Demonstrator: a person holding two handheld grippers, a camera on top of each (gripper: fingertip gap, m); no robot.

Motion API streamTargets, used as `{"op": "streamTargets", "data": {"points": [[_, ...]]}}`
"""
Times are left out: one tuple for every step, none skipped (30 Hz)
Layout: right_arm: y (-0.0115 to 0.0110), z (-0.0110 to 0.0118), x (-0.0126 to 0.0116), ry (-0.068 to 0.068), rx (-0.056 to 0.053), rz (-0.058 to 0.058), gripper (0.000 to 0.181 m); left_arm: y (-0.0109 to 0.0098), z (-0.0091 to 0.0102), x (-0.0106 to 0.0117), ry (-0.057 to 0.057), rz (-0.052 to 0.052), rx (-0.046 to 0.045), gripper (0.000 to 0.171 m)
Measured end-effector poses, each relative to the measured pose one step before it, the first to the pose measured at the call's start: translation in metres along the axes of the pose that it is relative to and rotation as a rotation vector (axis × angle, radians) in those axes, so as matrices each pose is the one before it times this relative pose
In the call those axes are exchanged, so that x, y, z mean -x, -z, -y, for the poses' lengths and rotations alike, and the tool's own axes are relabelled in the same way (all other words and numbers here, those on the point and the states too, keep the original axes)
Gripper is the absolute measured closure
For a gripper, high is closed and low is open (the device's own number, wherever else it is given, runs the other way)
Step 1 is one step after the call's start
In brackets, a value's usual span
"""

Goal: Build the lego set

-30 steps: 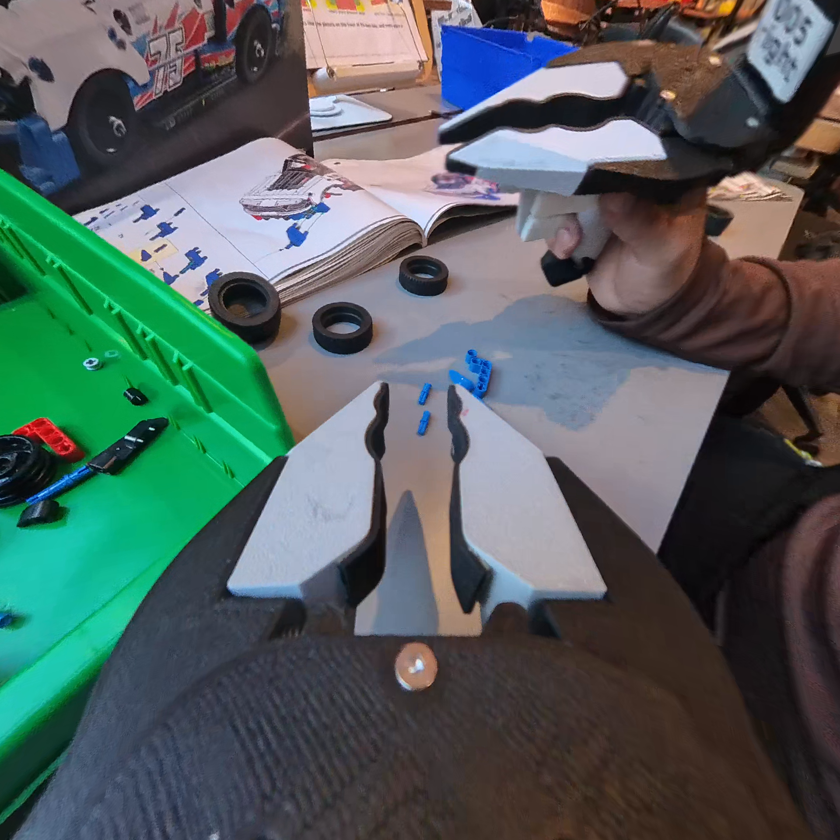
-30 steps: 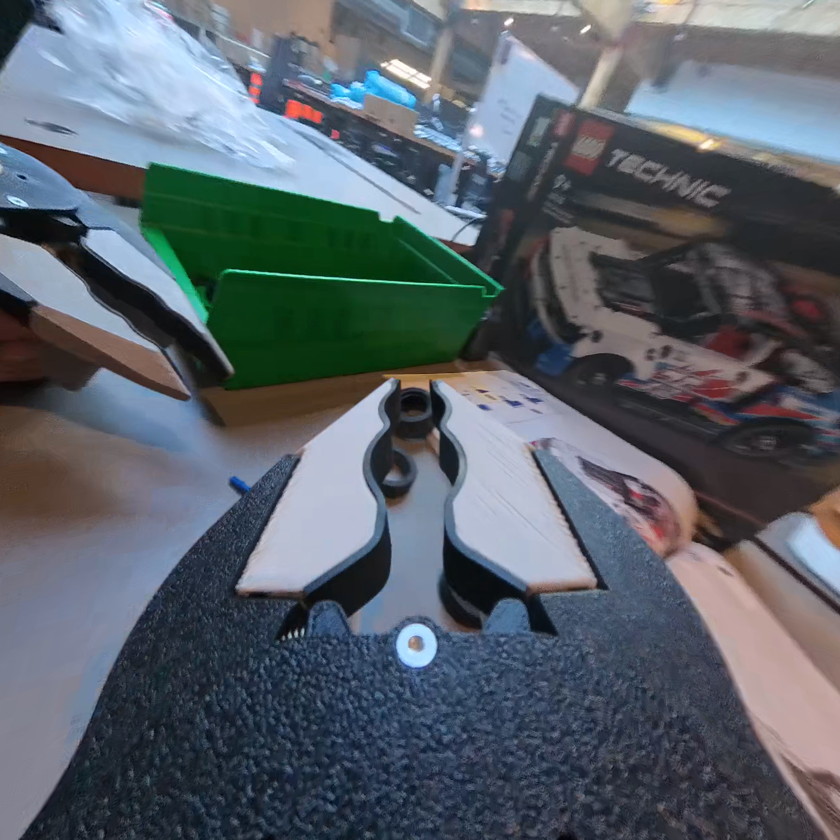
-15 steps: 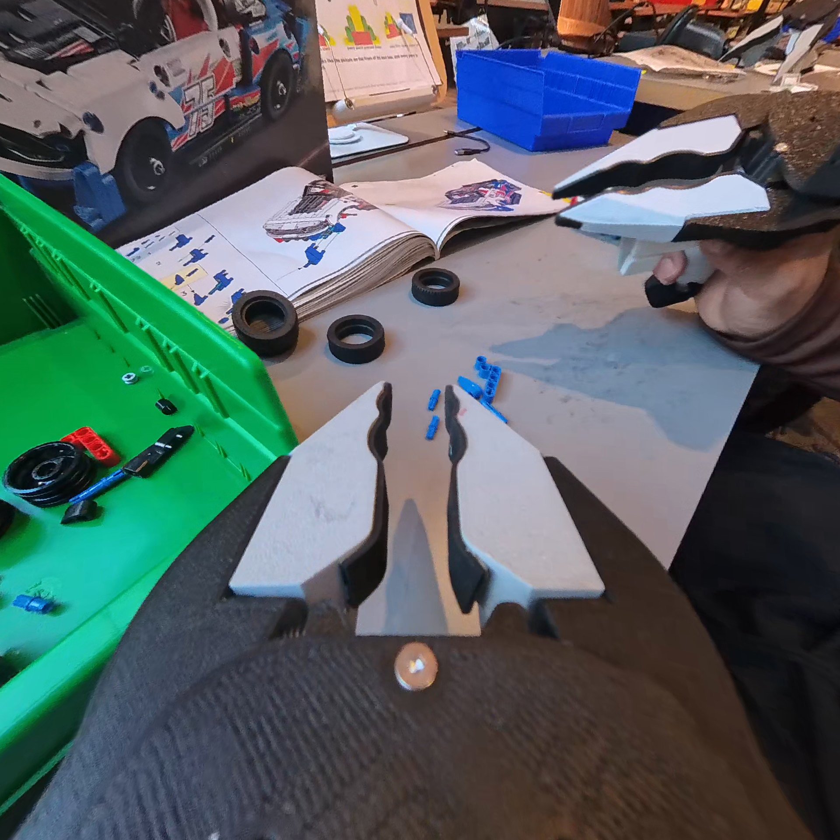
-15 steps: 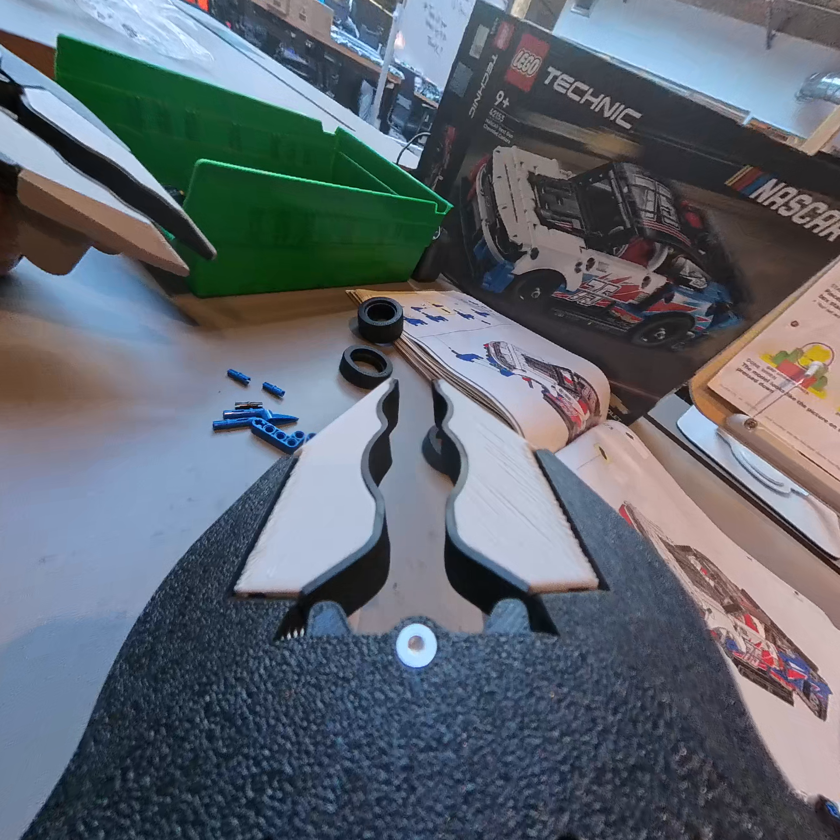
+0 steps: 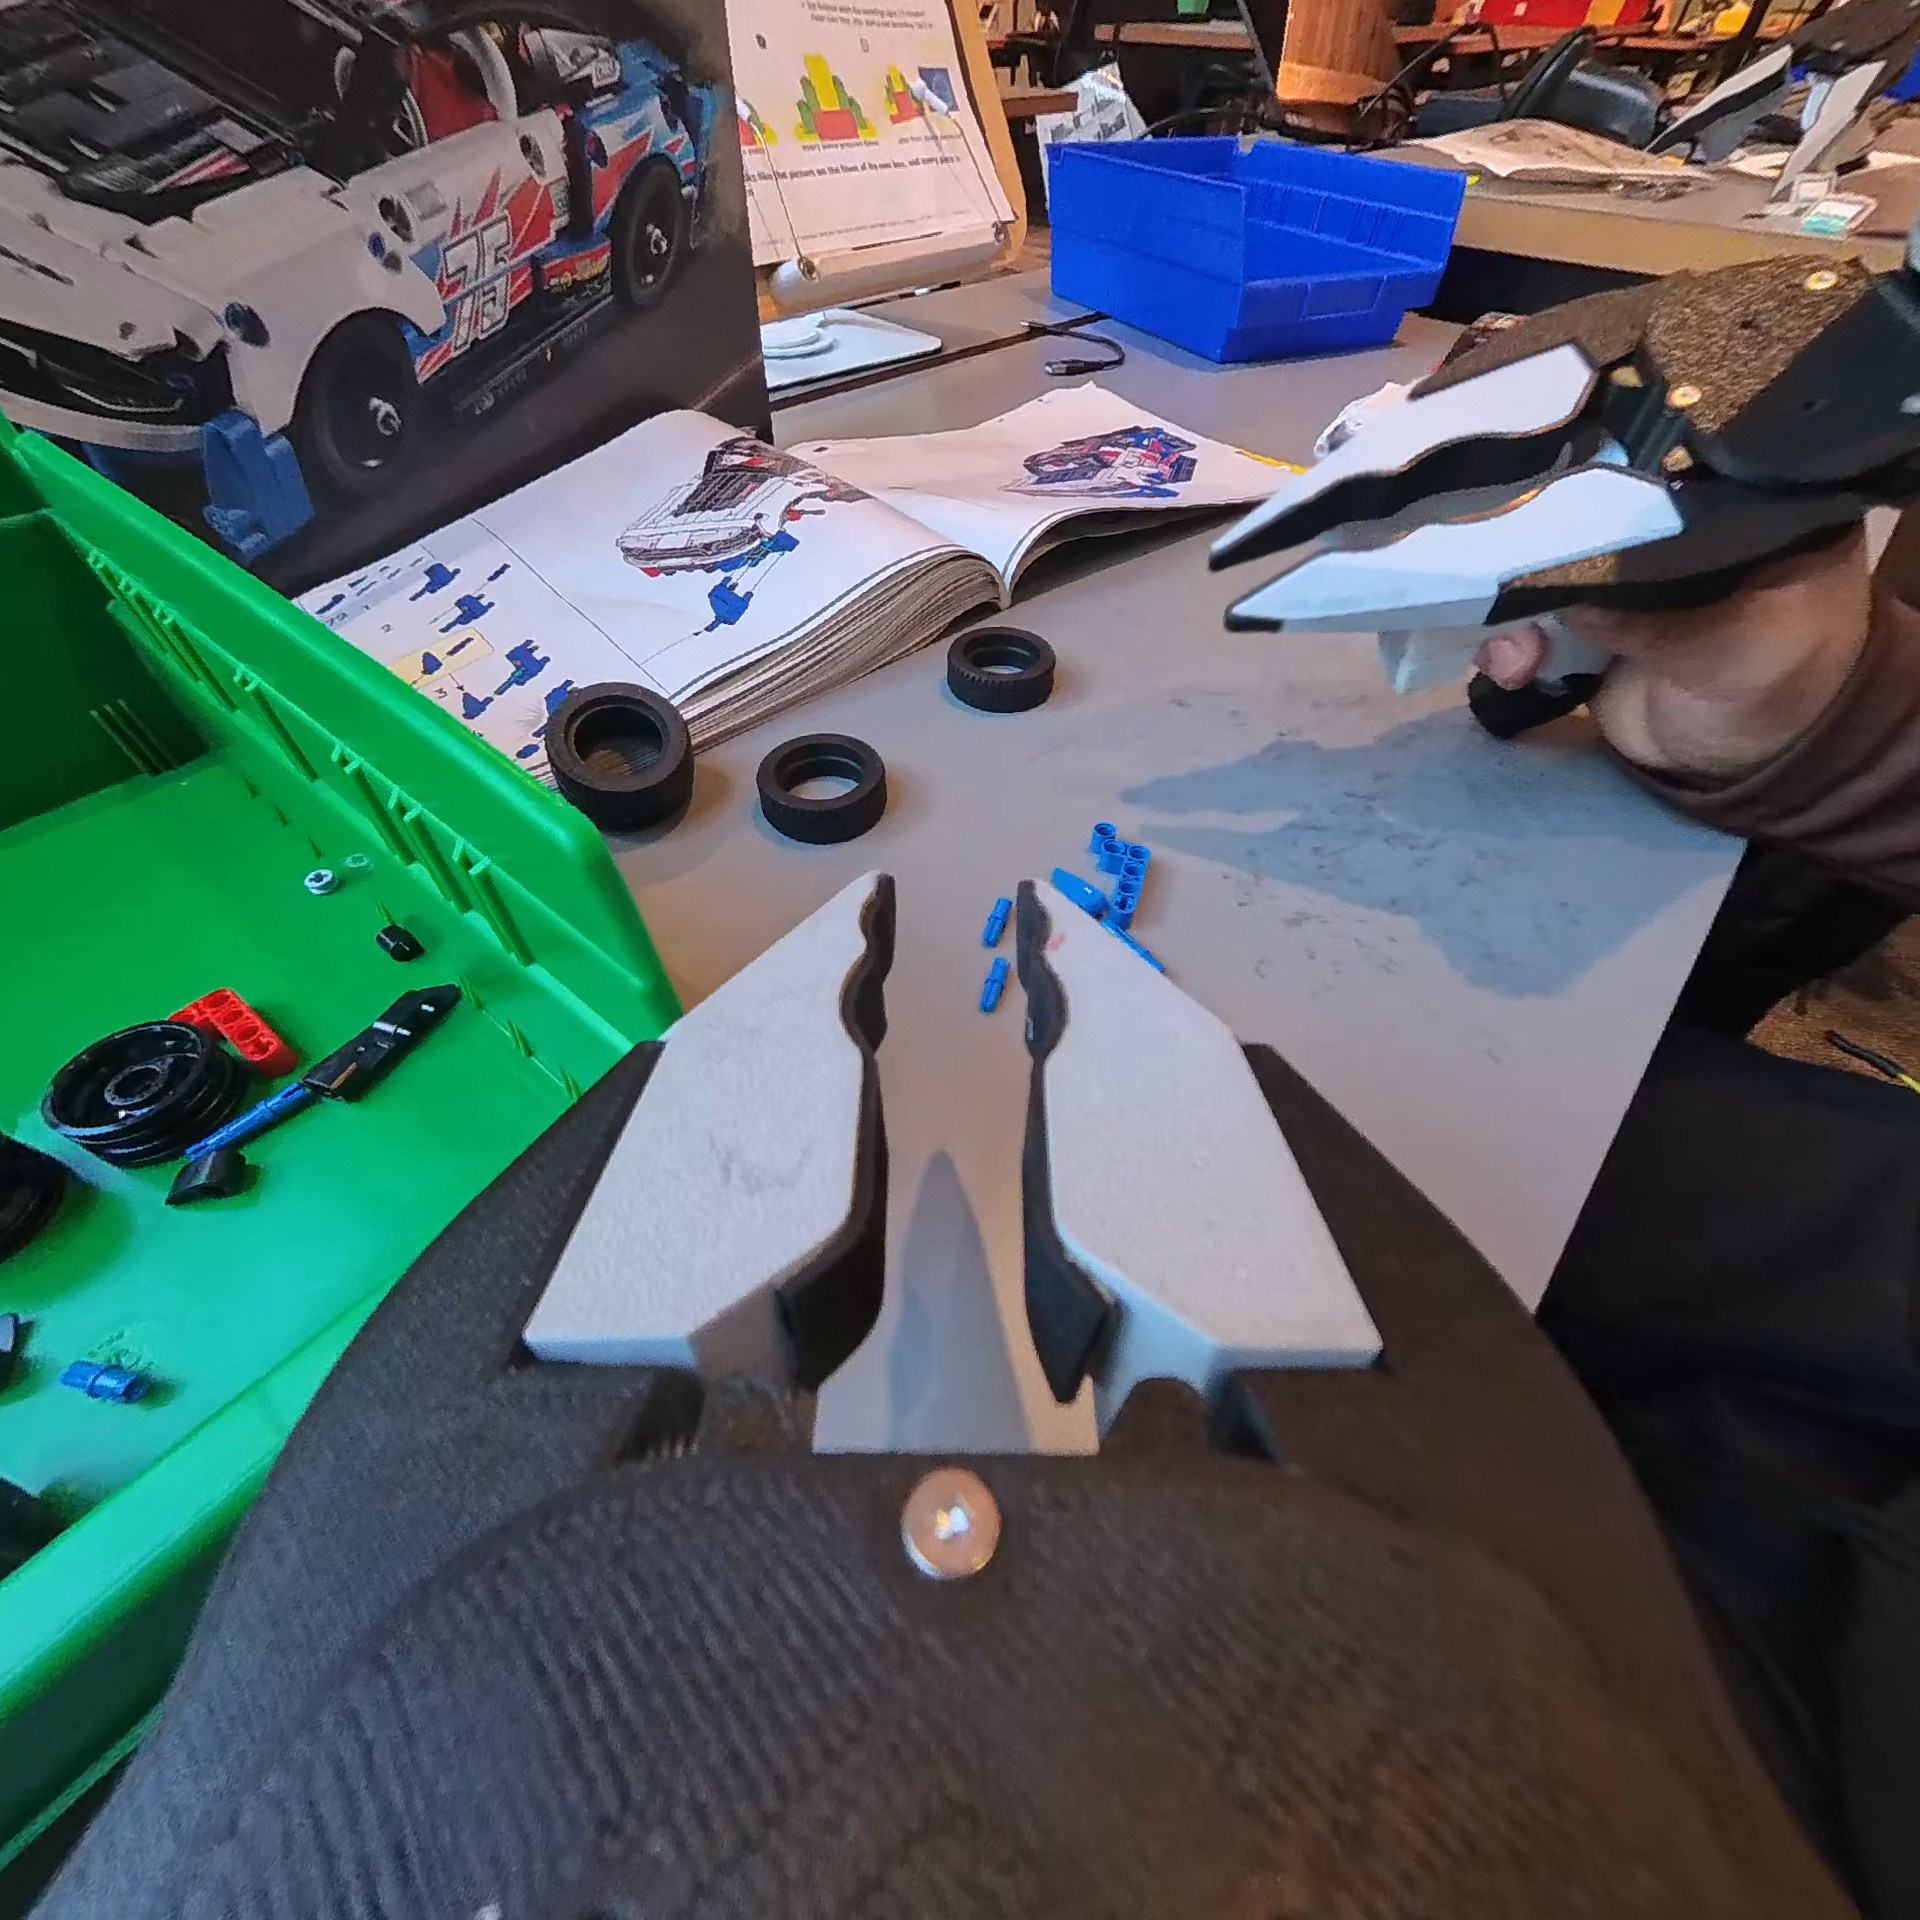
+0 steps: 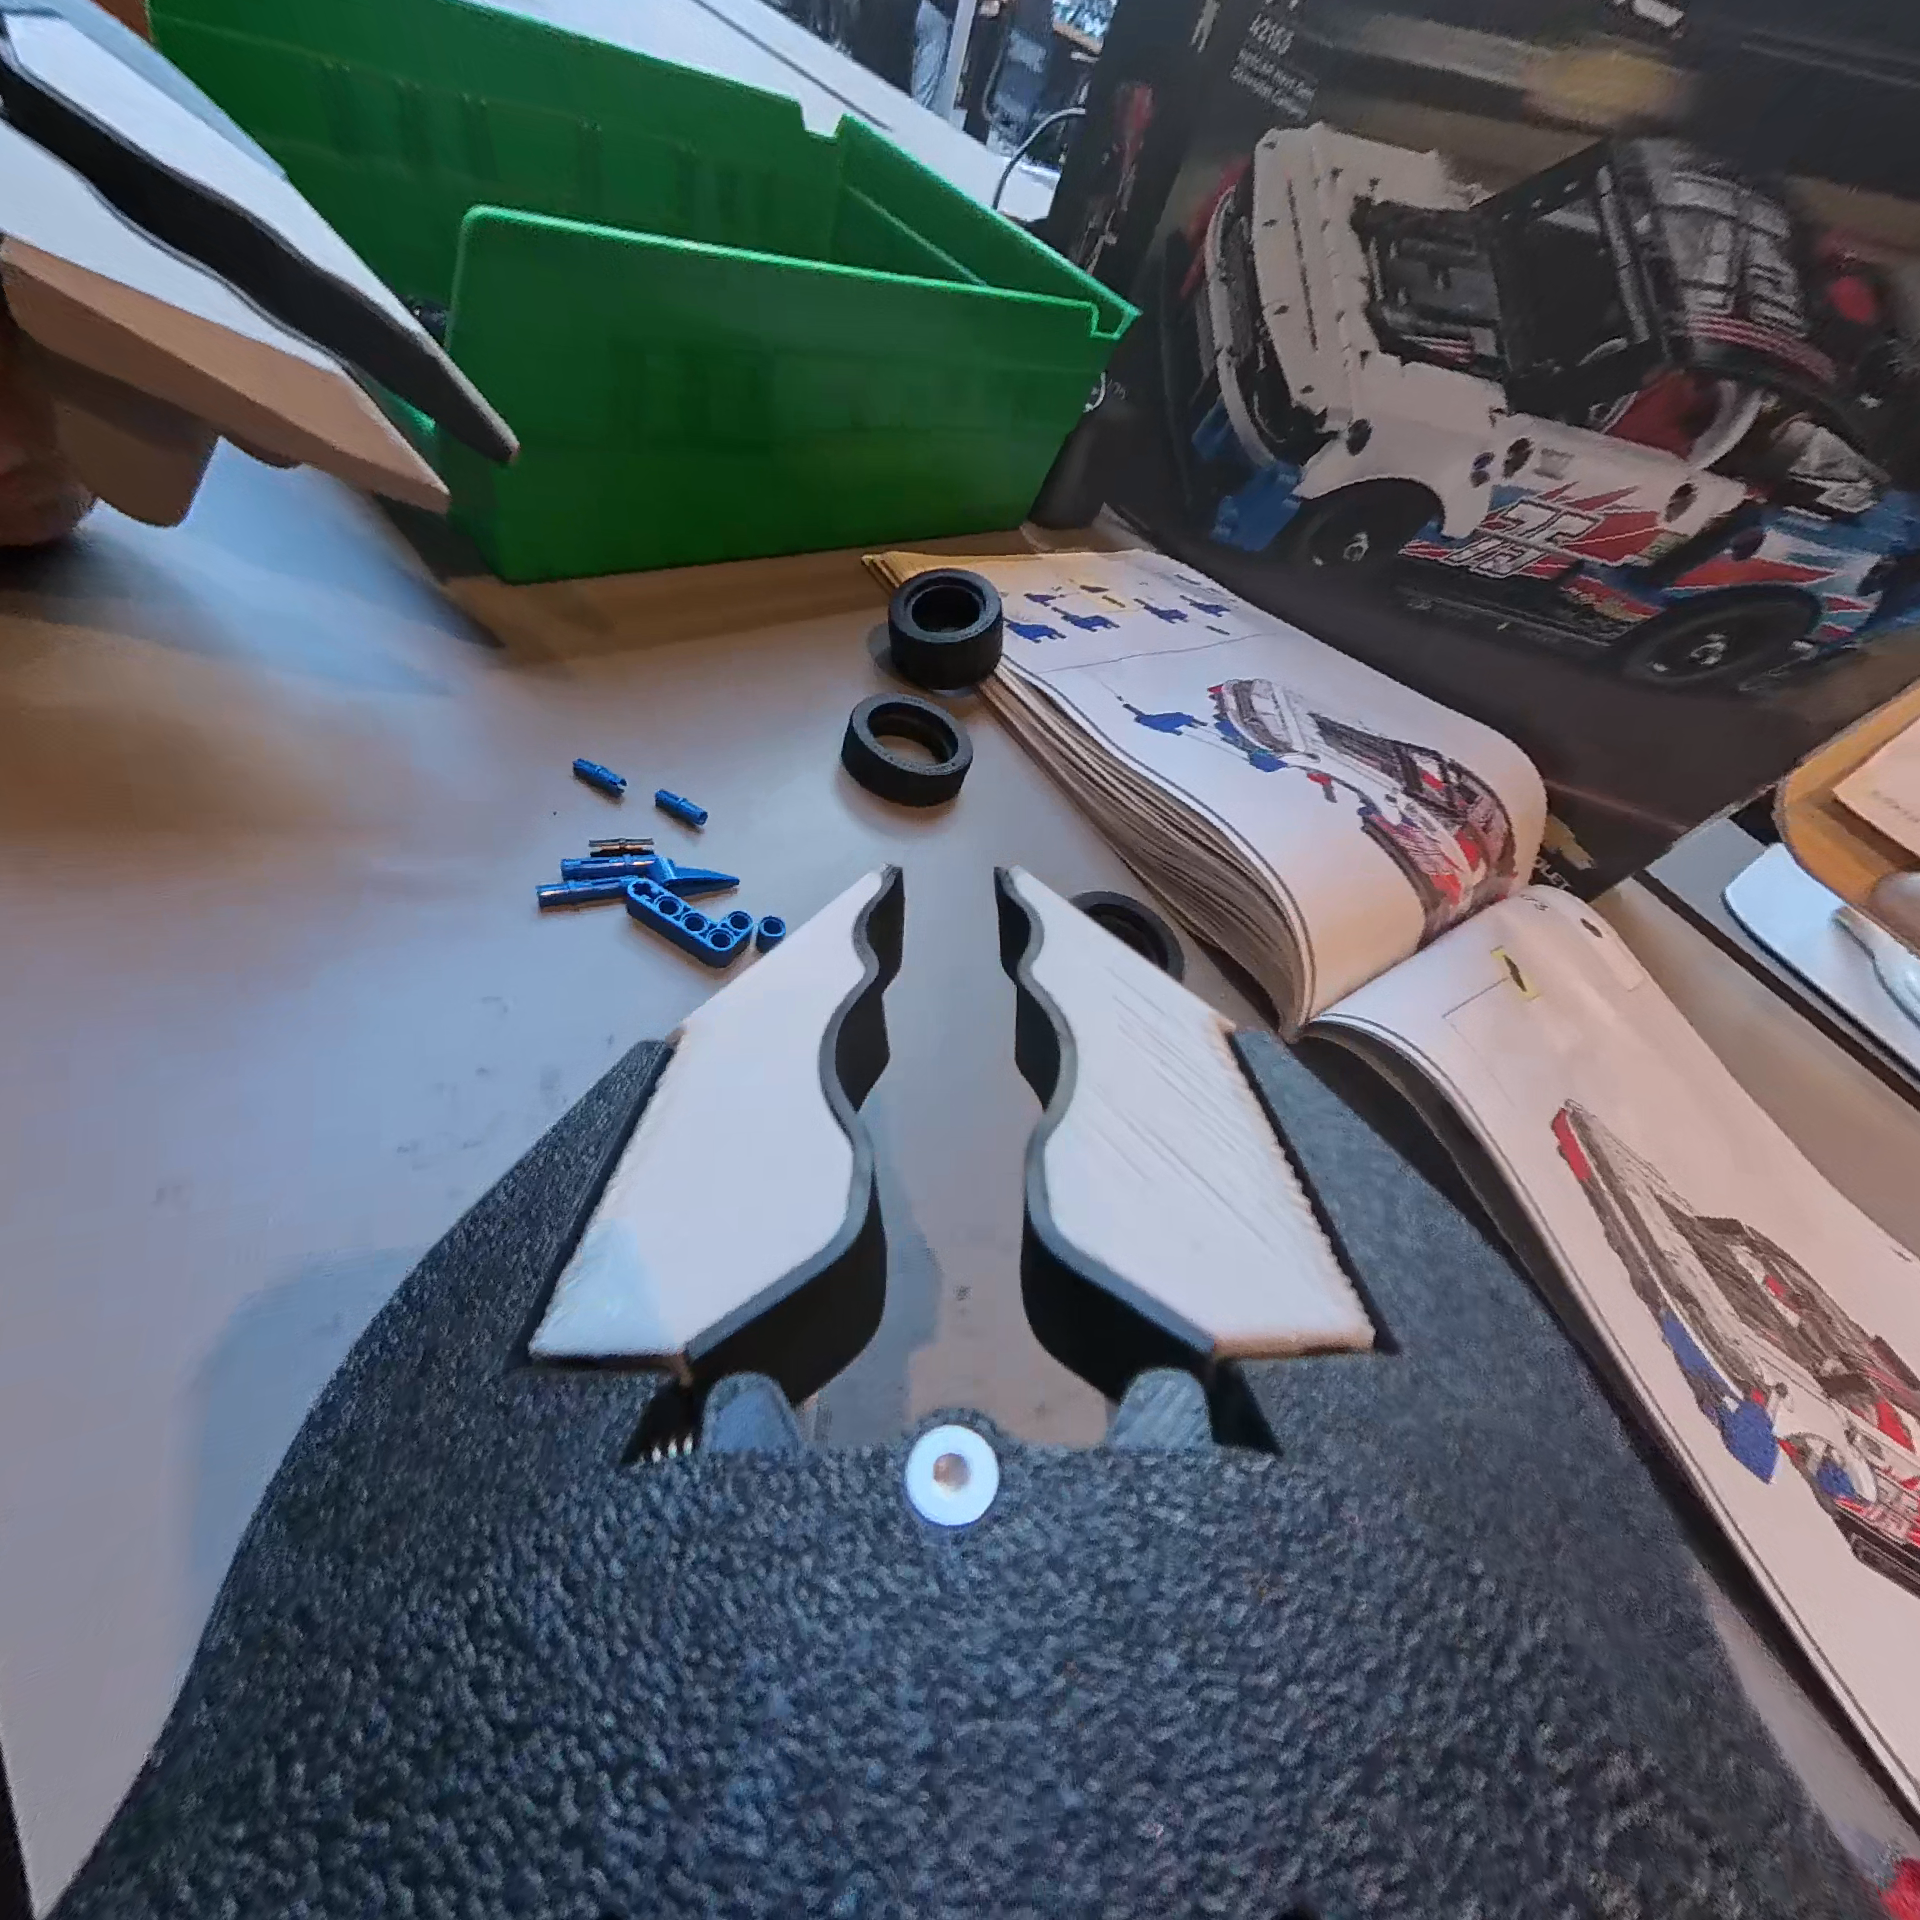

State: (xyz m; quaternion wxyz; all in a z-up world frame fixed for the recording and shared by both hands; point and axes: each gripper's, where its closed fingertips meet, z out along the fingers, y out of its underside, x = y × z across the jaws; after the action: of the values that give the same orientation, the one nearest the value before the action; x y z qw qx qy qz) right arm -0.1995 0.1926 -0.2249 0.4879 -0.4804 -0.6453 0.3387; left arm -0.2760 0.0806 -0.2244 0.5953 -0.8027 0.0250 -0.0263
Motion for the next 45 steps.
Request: {"op": "streamTargets", "data": {"points": [[-0.00185,-0.00113,0.00187,0.0092,0.008,0.0069,0.163,0.00005,-0.00001,0.00068,0.0038,0.0025,0.00005,0.151],[-0.00211,-0.00145,0.00233,0.0064,0.0111,0.0105,0.163,0.00002,0.00004,0.00053,0.0035,0.0012,-0.00032,0.151],[-0.00211,-0.00222,0.00268,0.0043,0.0161,0.0126,0.161,0.00011,0.00014,-0.00017,0.0022,-0.0029,-0.00055,0.151],[-0.00182,-0.0021,0.00246,0.0057,0.0152,0.0104,0.159,0.00015,0.00009,-0.00016,0.0019,-0.0037,-0.00105,0.151],[-0.00114,-0.00107,0.00201,0.0069,0.0085,0.0067,0.159,0.00019,0.00034,-0.00036,0.0023,-0.0048,-0.00236,0.151],[-0.00059,-0.00023,0.00184,0.0053,0.0025,0.0062,0.159,0.00027,0.00038,-0.00035,0.0032,-0.0057,-0.00278,0.151],[-0.00045,0.00009,0.00197,0.0026,0.0004,0.0097,0.159,0.00018,0.00016,0.00002,0.0046,-0.0045,-0.00146,0.151],[-0.00037,0.00005,0.00176,0.0,0.0005,0.0114,0.159,0.00005,0.00007,-0.00017,0.0043,-0.0048,-0.00042,0.151],[-0.00029,0.00008,0.00146,-0.0022,0.0003,0.012,0.159,-0.00014,-0.00007,-0.00014,0.0035,-0.0044,0.00118,0.15],[-0.00008,0.00035,0.00121,-0.0039,-0.0019,0.0115,0.159,-0.00031,-0.00037,0.00012,0.0034,-0.0021,0.00325,0.15],[0.00015,0.00079,0.00101,-0.0057,-0.0051,0.0105,0.159,-0.00043,-0.00048,-0.00016,0.0024,-0.0033,0.0036,0.15],[0.00012,0.00082,0.0008,-0.0077,-0.0052,0.0103,0.159,-0.00029,-0.0004,-0.00016,0.0031,-0.0043,0.00352,0.15],[-0.00024,0.00048,0.0008,-0.0093,-0.002,0.0107,0.16,-0.00038,-0.00031,0.00013,0.0051,-0.0028,0.0032,0.15],[-0.00053,0.00003,0.00096,-0.0089,0.0012,0.0123,0.16,-0.00011,-0.00015,0.00025,0.0053,-0.0029,0.00126,0.149],[-0.00065,-0.00028,0.00116,-0.007,0.0032,0.0132,0.16,0.00017,0.00023,0.00007,0.0044,-0.0036,-0.00181,0.149],[-0.00076,-0.00082,0.00082,-0.0055,0.0058,0.0108,0.159,0.00044,0.00062,0.00022,0.0038,-0.0017,-0.00409,0.149],[-0.00074,-0.00064,0.00064,-0.0036,0.0059,0.0086,0.158,0.00035,0.00064,0.00029,0.0032,-0.0015,-0.00491,0.149],[-0.00048,-0.0004,0.00086,-0.0022,0.0034,0.0088,0.158,0.00039,0.00058,0.00057,0.0036,0.0007,-0.0044,0.149],[-0.0005,-0.00034,0.00077,-0.0028,0.003,0.0079,0.158,0.00042,0.00062,0.00062,0.0028,0.0021,-0.00405,0.149],[-0.00063,-0.00052,-0.00007,-0.0054,0.0043,0.0039,0.158,0.0004,0.00064,0.00026,-0.0007,0.0021,-0.00459,0.15],[-0.00075,-0.00056,-0.00043,-0.008,0.0041,0.0037,0.158,0.00034,0.00048,0.00021,-0.0032,0.0033,-0.00344,0.15],[-0.00066,-0.0002,-0.00052,-0.0133,0.0017,0.0077,0.158,-0.00027,-0.00009,0.00011,-0.003,0.0027,0.00102,0.15],[-0.00026,0.00039,-0.0012,-0.0204,-0.0018,0.0063,0.156,-0.00079,-0.00085,-0.00015,-0.0008,-0.0017,0.00727,0.15],[-0.00001,0.00043,-0.00161,-0.0214,-0.0043,0.0062,0.151,-0.00102,-0.00117,0.00016,0.0037,-0.0019,0.01017,0.15],[-0.00017,0.00026,-0.00068,-0.0185,-0.0029,0.0131,0.147,-0.00075,-0.00092,0.00077,0.0065,0.0006,0.00788,0.15],[-0.00016,-0.00017,0.0001,-0.0181,0.0,0.019,0.145,-0.00031,-0.00042,0.00042,0.0053,-0.0005,0.00326,0.15],[-0.00003,-0.00015,0.00012,-0.0176,0.0004,0.0172,0.143,-0.00014,-0.0001,0.00025,0.0042,-0.002,0.0011,0.15],[-0.00006,-0.00016,-0.00043,-0.0144,0.0008,0.0098,0.141,0.0001,0.00001,-0.00004,0.0038,-0.0034,0.00025,0.15],[-0.0002,-0.00048,-0.00041,-0.0092,0.0023,0.0047,0.139,0.00016,0.00015,-0.00019,0.0029,-0.0034,-0.00127,0.15],[-0.00023,-0.00052,0.00012,-0.0032,0.0035,0.0045,0.136,0.00017,0.00029,0.0,0.0021,-0.0023,-0.00158,0.15],[-0.00046,-0.0007,0.00083,0.0021,0.0046,0.0052,0.135,-0.00003,-0.00009,0.00009,0.0026,-0.0017,0.0005,0.15],[-0.00072,-0.00097,0.00095,0.0051,0.0065,0.0039,0.135,-0.00021,-0.00024,0.00006,0.0028,-0.0014,0.00212,0.15],[-0.00092,-0.00107,0.00092,0.0062,0.0087,0.002,0.135,0.00005,0.00001,0.00011,0.0016,-0.0006,0.0001,0.15],[-0.00106,-0.00117,0.00058,0.0065,0.0094,0.0008,0.135,0.0001,0.00019,-0.00023,0.0007,-0.0025,-0.00077,0.15],[-0.00092,-0.00105,0.0007,0.006,0.0078,0.0009,0.134,0.00025,0.00008,-0.00045,0.0011,-0.0045,-0.00106,0.15],[-0.00066,-0.00061,0.00046,0.004,0.0052,0.002,0.134,0.00045,0.00055,-0.00032,0.0015,-0.0045,-0.00359,0.15],[-0.00052,-0.00037,0.00077,0.0017,0.0031,0.0047,0.133,0.00043,0.00059,-0.00019,0.0021,-0.0032,-0.00474,0.15],[-0.00056,-0.0004,0.0009,-0.001,0.0033,0.0081,0.133,0.00036,0.00045,-0.0001,0.003,-0.003,-0.00321,0.15],[-0.00073,-0.00054,0.00043,-0.0059,0.0051,0.0097,0.132,0.00025,0.00022,-0.0001,0.003,-0.0032,-0.00181,0.149],[-0.00078,-0.00087,0.00029,-0.0106,0.0062,0.0125,0.131,0.00019,0.00014,0.00001,0.0021,-0.0022,-0.00106,0.149],[-0.00093,-0.0009,0.0008,-0.0121,0.0067,0.0182,0.131,0.0,0.00009,-0.00006,0.0011,-0.0013,-0.00049,0.149],[-0.00092,-0.00096,0.00125,-0.0099,0.0079,0.0216,0.131,0.00002,-0.00003,-0.00021,0.0002,-0.0014,0.00024,0.149],[-0.00098,-0.00107,0.00147,-0.0062,0.0088,0.0203,0.131,0.00001,-0.00006,-0.00026,-0.0004,-0.0013,0.00033,0.148],[-0.00078,-0.00091,0.00176,-0.0006,0.0072,0.0185,0.131,0.00002,0.00006,-0.00018,-0.0006,-0.0008,0.00016,0.148],[-0.00047,-0.00038,0.00178,0.0052,0.0044,0.0145,0.131,0.00001,-0.00006,-0.00028,-0.001,-0.0019,0.00037,0.148]]}}
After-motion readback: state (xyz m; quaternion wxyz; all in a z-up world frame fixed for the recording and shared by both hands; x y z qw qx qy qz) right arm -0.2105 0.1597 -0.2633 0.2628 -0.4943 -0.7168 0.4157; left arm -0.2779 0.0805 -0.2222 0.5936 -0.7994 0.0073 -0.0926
